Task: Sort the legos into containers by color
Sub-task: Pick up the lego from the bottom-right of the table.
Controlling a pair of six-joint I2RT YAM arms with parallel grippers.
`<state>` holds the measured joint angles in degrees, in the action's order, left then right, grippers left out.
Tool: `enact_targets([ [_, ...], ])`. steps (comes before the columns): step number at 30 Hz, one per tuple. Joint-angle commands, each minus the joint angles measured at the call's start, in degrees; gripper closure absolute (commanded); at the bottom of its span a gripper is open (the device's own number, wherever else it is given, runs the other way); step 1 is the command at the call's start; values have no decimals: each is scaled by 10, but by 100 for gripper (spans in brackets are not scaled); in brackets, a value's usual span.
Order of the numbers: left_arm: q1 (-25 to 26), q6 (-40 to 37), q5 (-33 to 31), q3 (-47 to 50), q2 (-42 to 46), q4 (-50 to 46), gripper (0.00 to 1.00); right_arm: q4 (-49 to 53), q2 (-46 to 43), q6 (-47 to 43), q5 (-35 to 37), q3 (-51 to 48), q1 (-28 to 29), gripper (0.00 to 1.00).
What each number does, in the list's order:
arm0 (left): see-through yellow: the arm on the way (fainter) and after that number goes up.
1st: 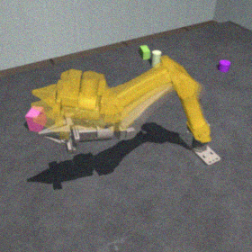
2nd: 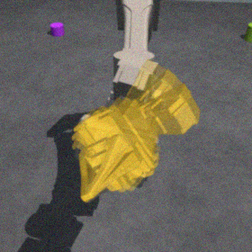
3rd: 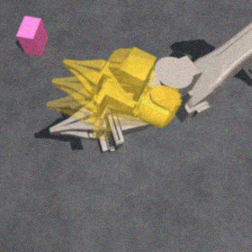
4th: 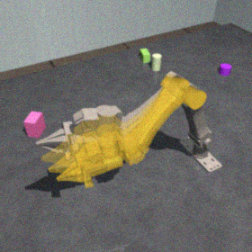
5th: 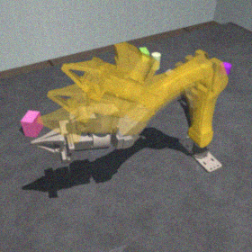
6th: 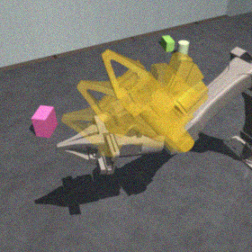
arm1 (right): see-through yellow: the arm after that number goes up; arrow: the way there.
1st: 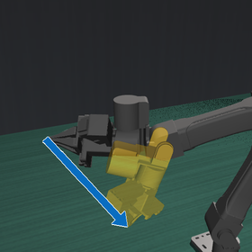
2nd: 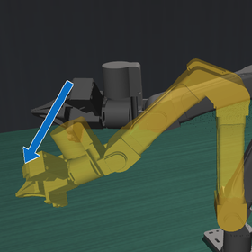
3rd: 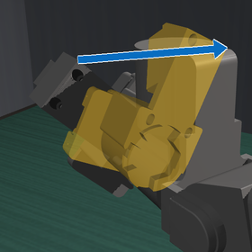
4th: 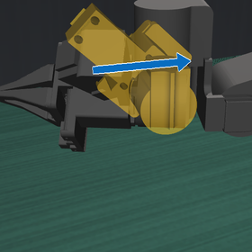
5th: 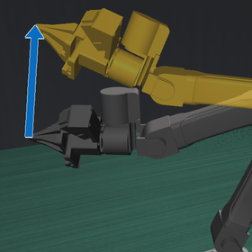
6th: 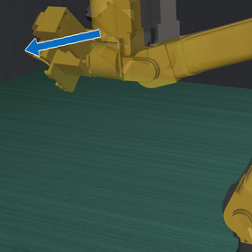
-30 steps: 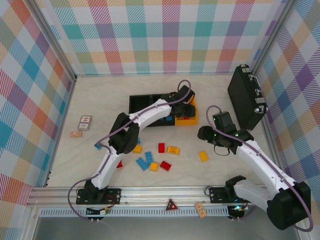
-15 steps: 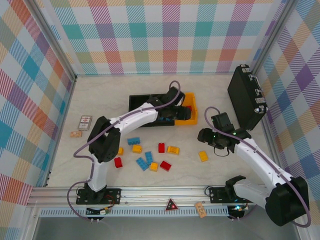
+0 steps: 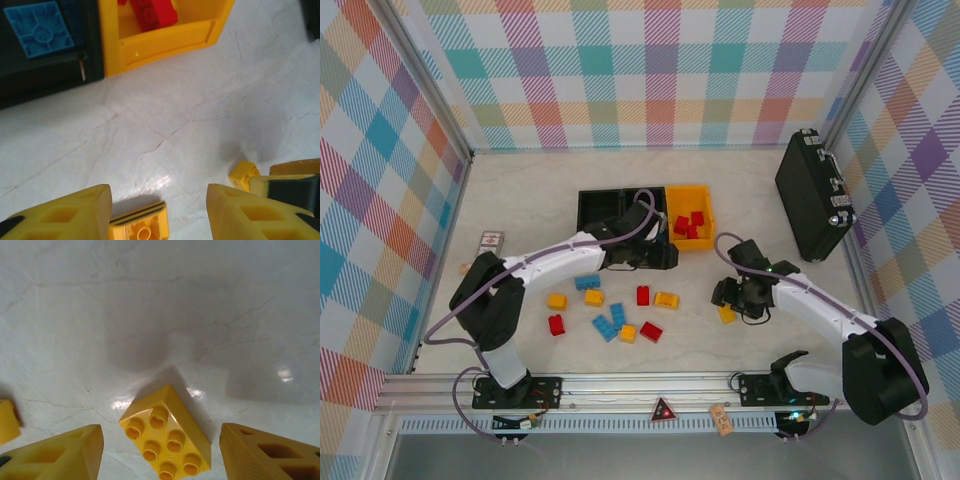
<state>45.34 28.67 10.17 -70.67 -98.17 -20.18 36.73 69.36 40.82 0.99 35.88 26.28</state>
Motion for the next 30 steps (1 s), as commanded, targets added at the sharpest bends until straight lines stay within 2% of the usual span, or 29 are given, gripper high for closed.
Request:
enact_targets([
  [1,5,6,-9,29,33,15,47,-7,14,27,-4,-5,29,37],
  [5,4,14,-22,56,45,17,47,-7,39,39,9,-3,56,38],
  [8,4,17,-26,66,48,19,47,5,60,43,30,12,75,43],
  [11,5,21,-29,73,52,20,47,20,84,43,55,29,85,52],
  [14,4,24,-34,77,58,18,47,26,100,42,68,41,90,66],
  [16,4,25,-38,80,66,15,47,26,97,39,72,48,94,72],
  [23,-21,45,-50,116,110,17,47,41,78,8,79,100,97,76],
  [30,-57,64,-70,159,167,7,47,36,115,-38,61,185,97,76],
])
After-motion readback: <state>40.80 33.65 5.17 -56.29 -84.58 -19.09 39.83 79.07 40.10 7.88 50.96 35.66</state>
